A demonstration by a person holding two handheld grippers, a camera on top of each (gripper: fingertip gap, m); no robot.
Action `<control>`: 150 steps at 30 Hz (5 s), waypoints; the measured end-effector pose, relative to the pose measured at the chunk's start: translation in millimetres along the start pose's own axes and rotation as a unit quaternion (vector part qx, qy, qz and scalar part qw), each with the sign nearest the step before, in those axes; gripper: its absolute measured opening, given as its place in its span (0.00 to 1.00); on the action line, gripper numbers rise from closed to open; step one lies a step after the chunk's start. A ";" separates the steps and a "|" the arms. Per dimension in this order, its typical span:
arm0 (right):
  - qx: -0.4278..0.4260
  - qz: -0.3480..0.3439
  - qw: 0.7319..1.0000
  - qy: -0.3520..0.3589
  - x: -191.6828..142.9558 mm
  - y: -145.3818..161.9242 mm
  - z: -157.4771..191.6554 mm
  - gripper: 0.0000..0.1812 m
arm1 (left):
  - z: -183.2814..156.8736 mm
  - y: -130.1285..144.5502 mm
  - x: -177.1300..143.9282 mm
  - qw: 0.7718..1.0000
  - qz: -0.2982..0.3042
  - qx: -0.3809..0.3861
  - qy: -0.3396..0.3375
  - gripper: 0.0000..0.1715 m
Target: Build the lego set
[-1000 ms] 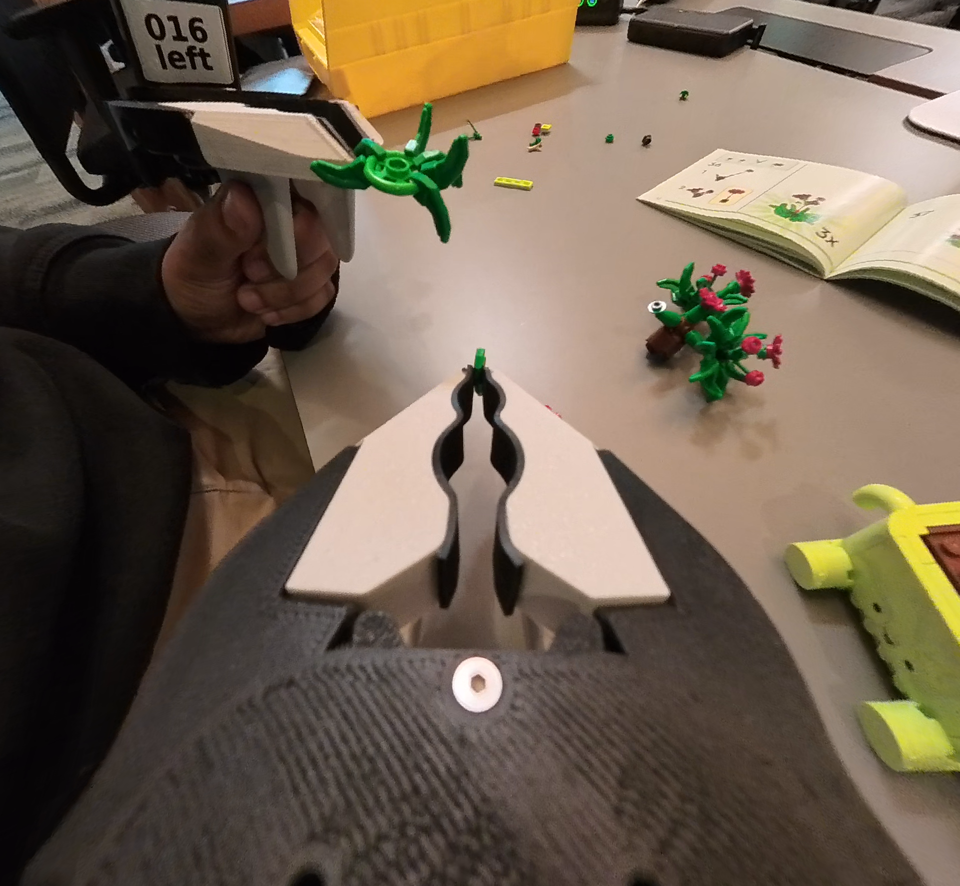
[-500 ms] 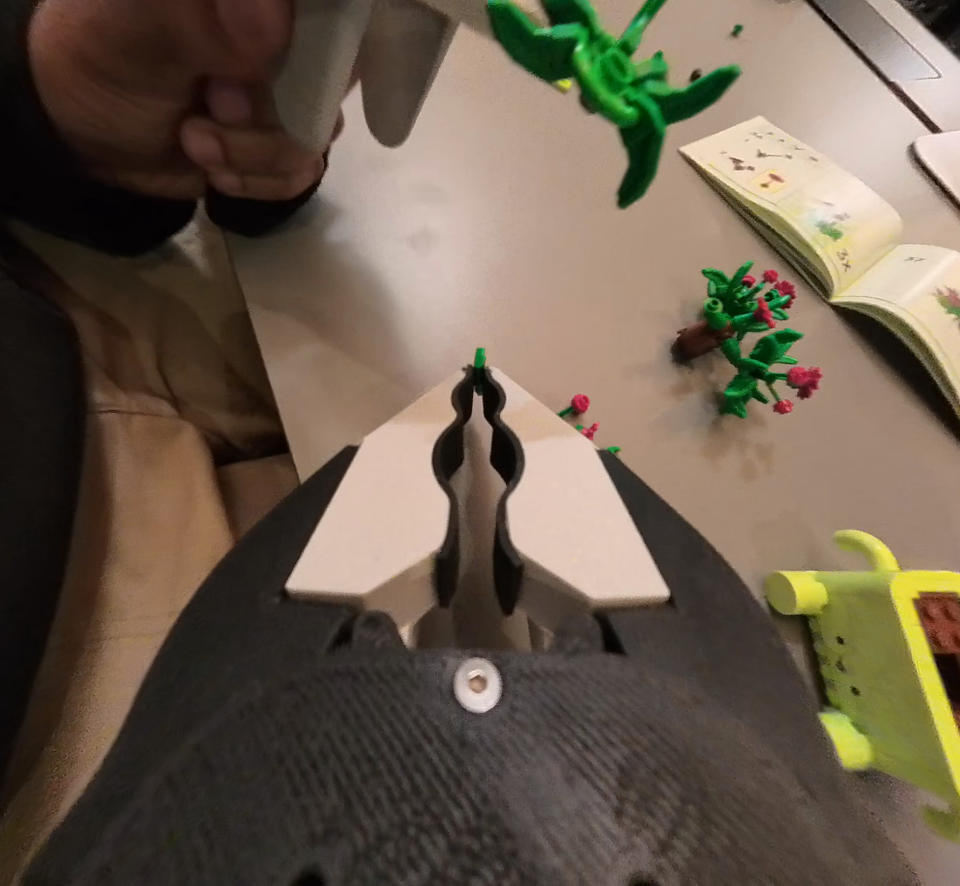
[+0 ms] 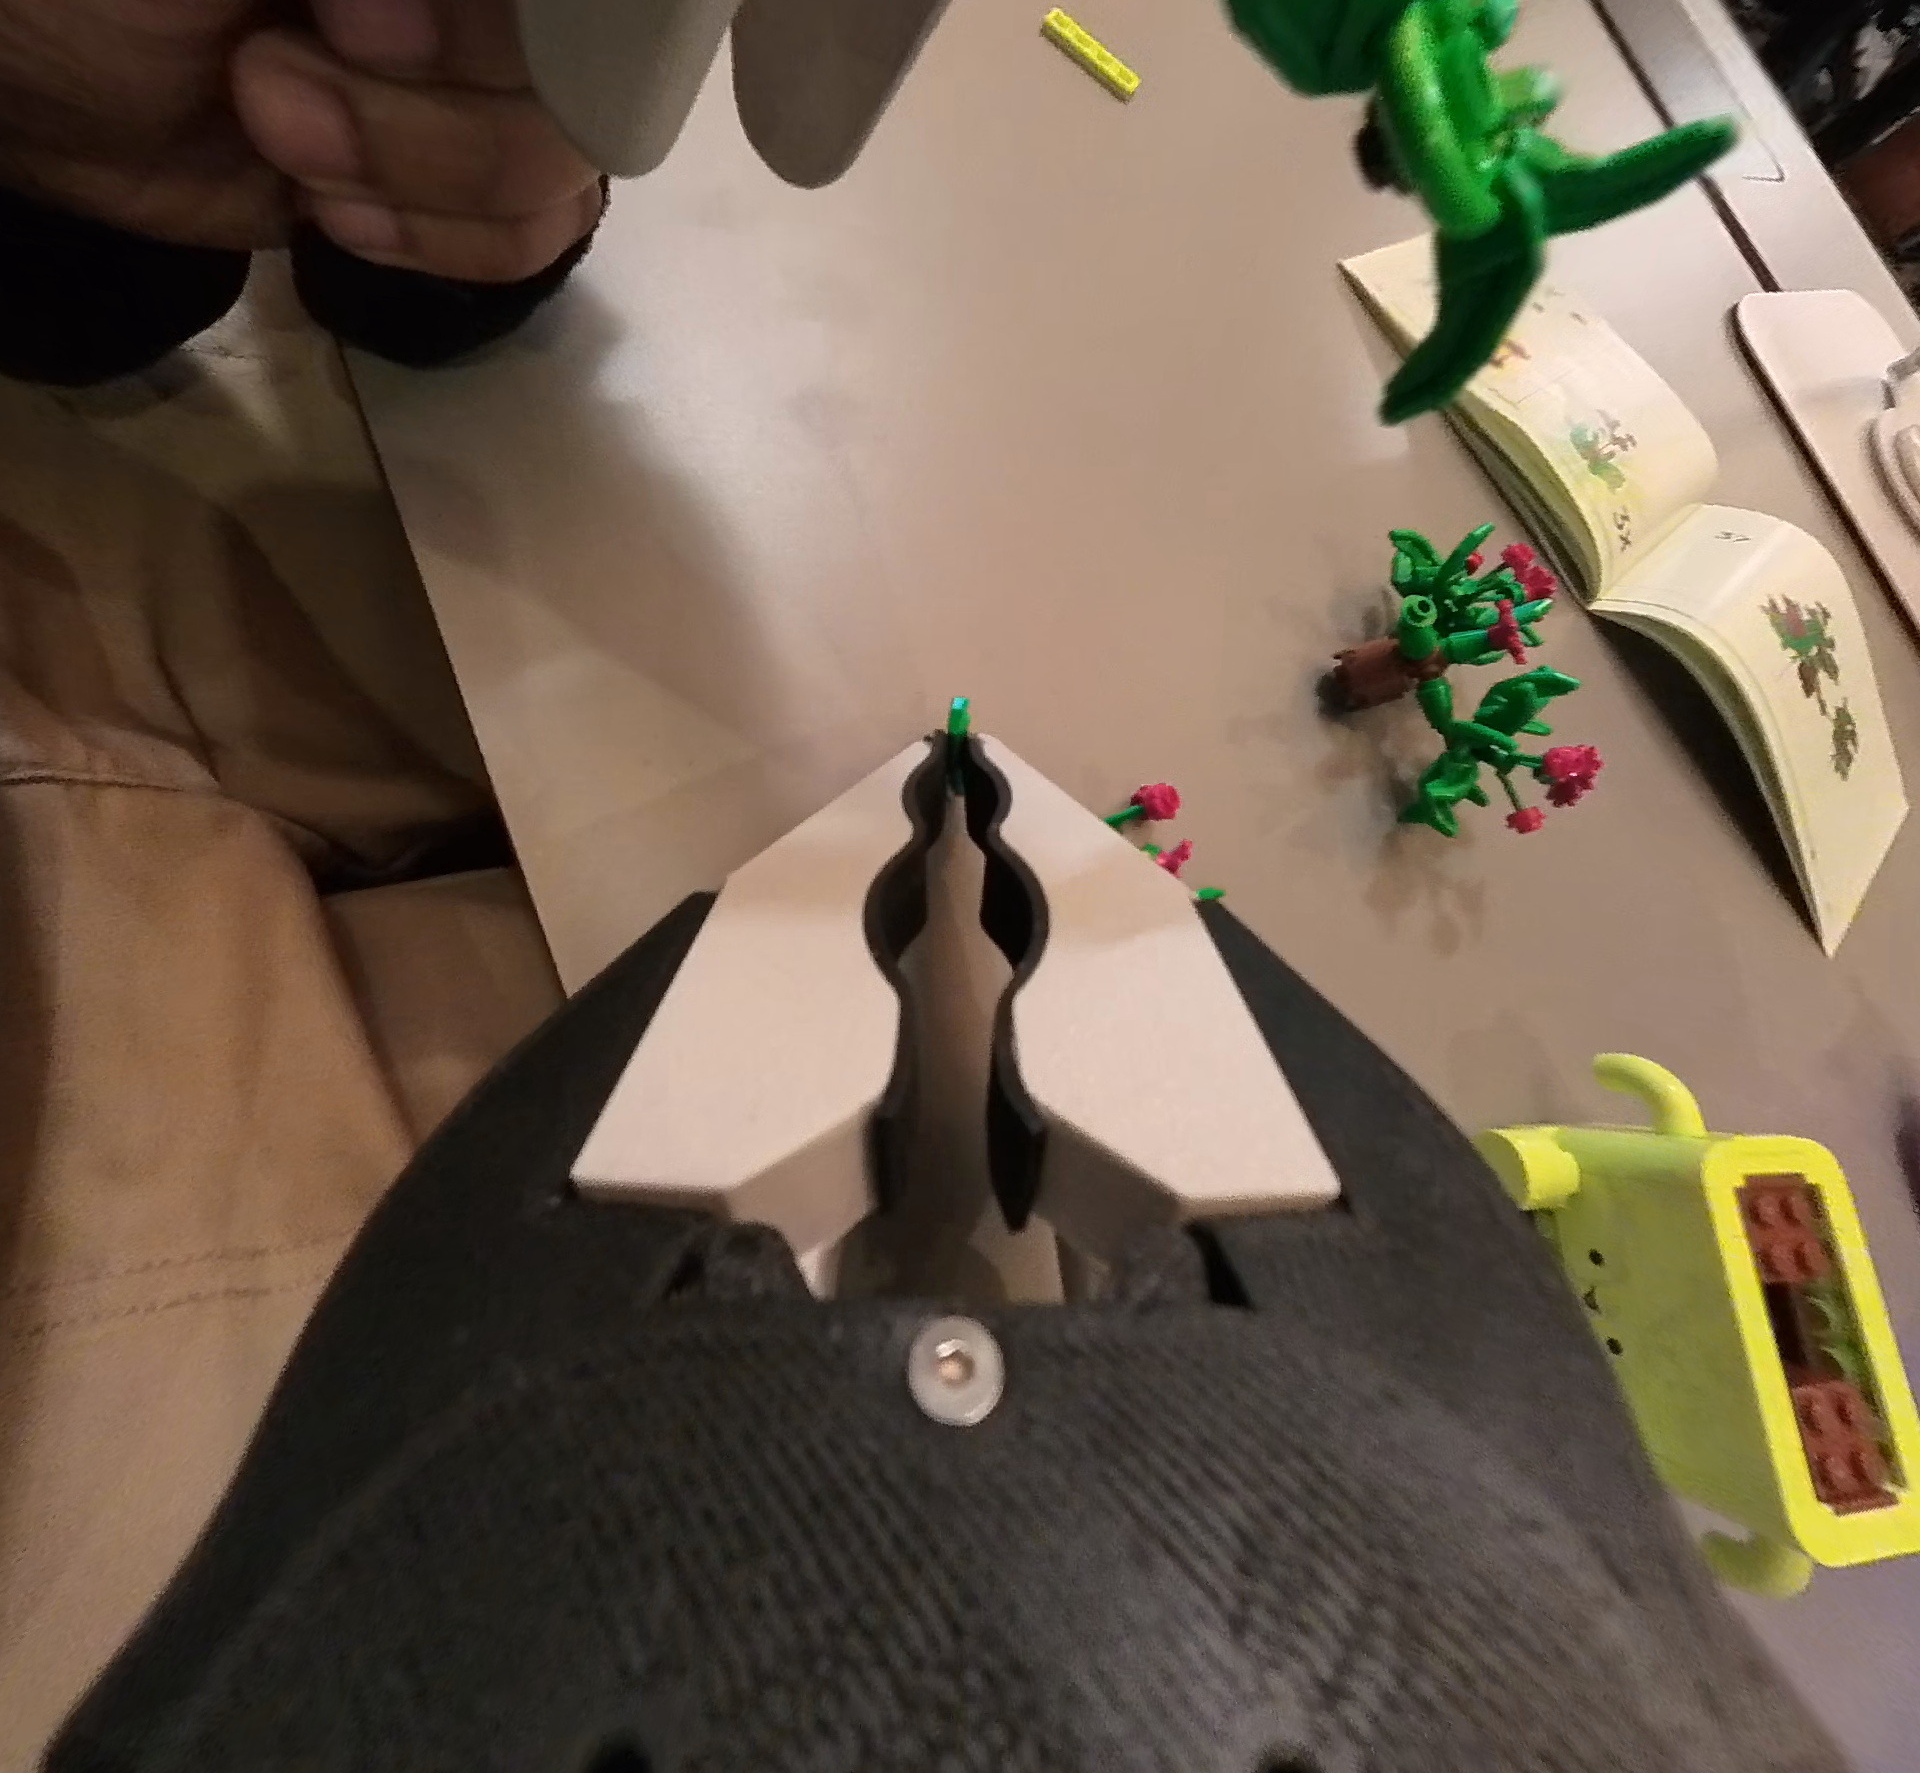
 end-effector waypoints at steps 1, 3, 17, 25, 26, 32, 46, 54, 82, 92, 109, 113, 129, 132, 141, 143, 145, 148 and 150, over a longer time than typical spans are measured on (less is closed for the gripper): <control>0.005 -0.006 1.000 0.003 -1.1 -0.4 -1.2 0.00 | -0.1 0.0 0.0 1.000 -0.001 0.000 -0.001 0.00; 0.021 -0.024 0.999 0.008 -4.4 -1.6 -4.9 0.00 | -0.2 0.0 -0.1 1.000 -0.001 0.001 -0.001 0.00; 0.243 -0.306 0.920 -0.007 -46.1 -19.0 -30.9 0.00 | -0.6 0.4 0.5 1.000 0.003 0.005 -0.005 0.00; 0.289 -0.287 0.912 -0.036 -35.0 -15.2 -30.6 0.00 | -4.2 1.5 2.1 1.000 0.012 0.017 0.011 0.00; 0.290 -0.291 0.911 -0.036 -34.9 -15.9 -30.2 0.00 | -4.8 1.7 2.7 1.000 0.014 0.018 0.014 0.00; 0.297 -0.310 0.903 -0.037 -37.1 -16.7 -31.2 0.00 | -5.0 2.3 4.1 0.999 0.023 0.014 0.023 0.00; 0.341 -0.150 0.926 -0.065 -22.6 -0.5 -30.8 0.00 | -2.0 -1.0 2.1 0.994 0.060 0.076 -0.044 0.00; 0.275 -0.138 0.950 -0.045 -18.9 -6.6 -20.3 0.00 | -2.6 -1.6 2.4 0.987 0.087 0.121 -0.062 0.00; 0.268 -0.069 0.961 -0.017 -11.1 -1.3 -18.7 0.00 | 13.1 14.8 9.1 0.954 0.260 0.092 -0.114 0.00; 0.329 -0.065 0.941 -0.039 -12.7 6.4 -25.2 0.00 | 22.9 30.9 6.6 0.922 0.370 0.014 -0.117 0.00; 0.281 -0.008 0.959 -0.027 -1.3 4.5 -16.6 0.00 | 39.2 40.1 0.4 0.904 0.329 -0.256 -0.092 0.12; 0.270 -0.003 0.962 -0.023 0.7 3.7 -16.6 0.00 | 48.6 42.4 -0.4 0.887 0.308 -0.330 -0.094 0.11; 0.250 0.010 0.968 -0.017 0.1 4.2 -17.6 0.00 | 58.9 41.2 7.3 0.894 0.273 -0.336 -0.115 0.13; 0.261 0.002 0.965 -0.008 -5.9 5.9 -23.6 0.00 | 59.9 42.2 7.7 0.891 0.277 -0.341 -0.117 0.13; 0.259 0.016 0.966 0.003 -3.7 10.4 -24.4 0.00 | 65.4 48.6 17.4 0.874 0.310 -0.358 -0.105 0.06; 0.260 0.016 0.965 0.004 -3.7 10.4 -24.7 0.00 | 66.0 48.9 17.7 0.873 0.310 -0.361 -0.104 0.06; 0.263 0.015 0.965 0.003 -3.7 10.7 -25.1 0.00 | 66.2 48.9 17.5 0.872 0.308 -0.367 -0.101 0.07; 0.260 0.015 0.965 0.004 -3.5 10.4 -24.8 0.00 | 66.5 48.8 17.4 0.871 0.306 -0.371 -0.099 0.08; 0.257 0.015 0.966 0.006 -3.6 10.0 -24.5 0.00 | 66.7 47.9 16.9 0.874 0.301 -0.369 -0.100 0.06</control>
Point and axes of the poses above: each gripper's, where its closed fingertips meet, x out along the fingers, y out of its underside, z = x × y across the jaws, the point moved 10 cm from there along -x, back along the fingers, and after that the axes turned 13 degrees about -z, right-handed, at the moved point
